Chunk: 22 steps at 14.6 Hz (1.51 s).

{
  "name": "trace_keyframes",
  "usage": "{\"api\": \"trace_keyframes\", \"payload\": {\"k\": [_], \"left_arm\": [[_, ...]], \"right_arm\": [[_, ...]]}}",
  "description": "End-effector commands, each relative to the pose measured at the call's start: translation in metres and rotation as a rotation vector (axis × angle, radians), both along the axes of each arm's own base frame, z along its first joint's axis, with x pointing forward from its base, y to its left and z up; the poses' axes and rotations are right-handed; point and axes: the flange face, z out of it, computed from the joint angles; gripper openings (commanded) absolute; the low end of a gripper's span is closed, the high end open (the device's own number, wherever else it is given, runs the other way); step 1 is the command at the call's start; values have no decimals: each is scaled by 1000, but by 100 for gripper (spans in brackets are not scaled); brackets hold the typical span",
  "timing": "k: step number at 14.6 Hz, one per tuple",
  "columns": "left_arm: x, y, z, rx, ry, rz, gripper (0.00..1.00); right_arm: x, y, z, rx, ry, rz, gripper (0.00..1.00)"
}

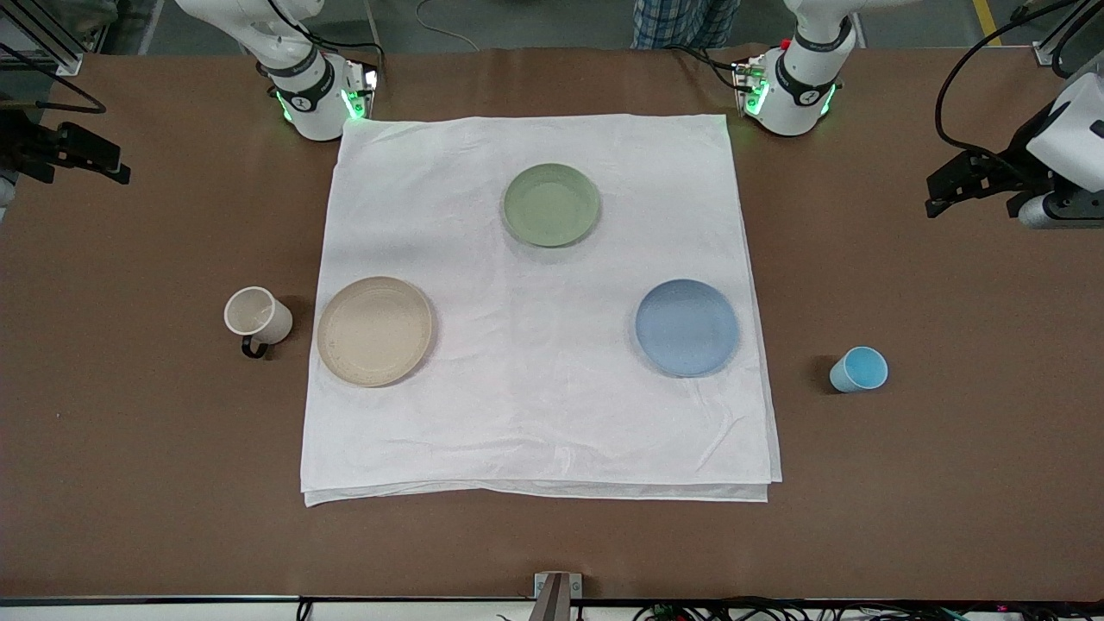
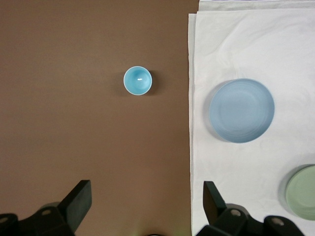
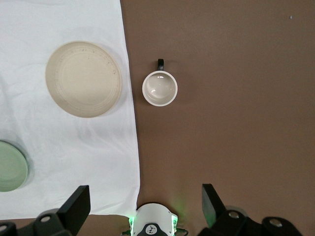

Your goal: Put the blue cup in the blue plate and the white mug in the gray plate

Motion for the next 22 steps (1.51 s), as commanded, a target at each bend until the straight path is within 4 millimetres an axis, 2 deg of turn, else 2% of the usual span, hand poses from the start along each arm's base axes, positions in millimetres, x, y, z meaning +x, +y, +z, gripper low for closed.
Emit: {"api": "trace_keyframes", "payload": {"k": [1, 2, 4, 5, 6, 8, 9, 11, 12, 14, 17, 19, 22], "left_arm": [[-3, 3, 4, -5, 6, -35, 100], [-1, 6, 2, 3, 9, -35, 100], [16, 15, -3, 1, 9, -26, 100], [23, 23, -15, 8, 28, -16, 100], [32, 38, -32, 20, 52, 5, 100], [49, 45, -73, 39, 76, 11, 100], [55, 47, -98, 58, 96, 10, 100], [63, 53, -151, 54, 125, 15, 100], [65, 64, -177, 46, 112, 30, 100], [65, 68, -235, 30, 48, 30, 100], [76, 85, -304, 15, 41, 45, 97], [84, 88, -342, 3, 24, 46, 89], [90, 94, -381, -11, 12, 58, 77]], "right_arm": [[-8, 1, 1, -2, -6, -3, 100], [-7, 1, 3, -1, -11, -3, 100], [-5, 0, 7, 9, -31, -9, 100], [0, -2, 10, 7, -50, -12, 100], [16, -4, -3, -4, -60, -11, 100], [62, -10, -57, 0, -68, -26, 100], [82, -22, -87, 6, -66, -45, 100], [107, -26, -134, 8, -43, -34, 100], [112, -26, -151, 9, -44, -30, 100], [114, -27, -213, 10, -28, -33, 100], [93, -28, -300, 15, -85, -69, 100], [81, -27, -345, 41, -106, -107, 99], [71, -28, -400, 31, -93, -112, 95]]}}
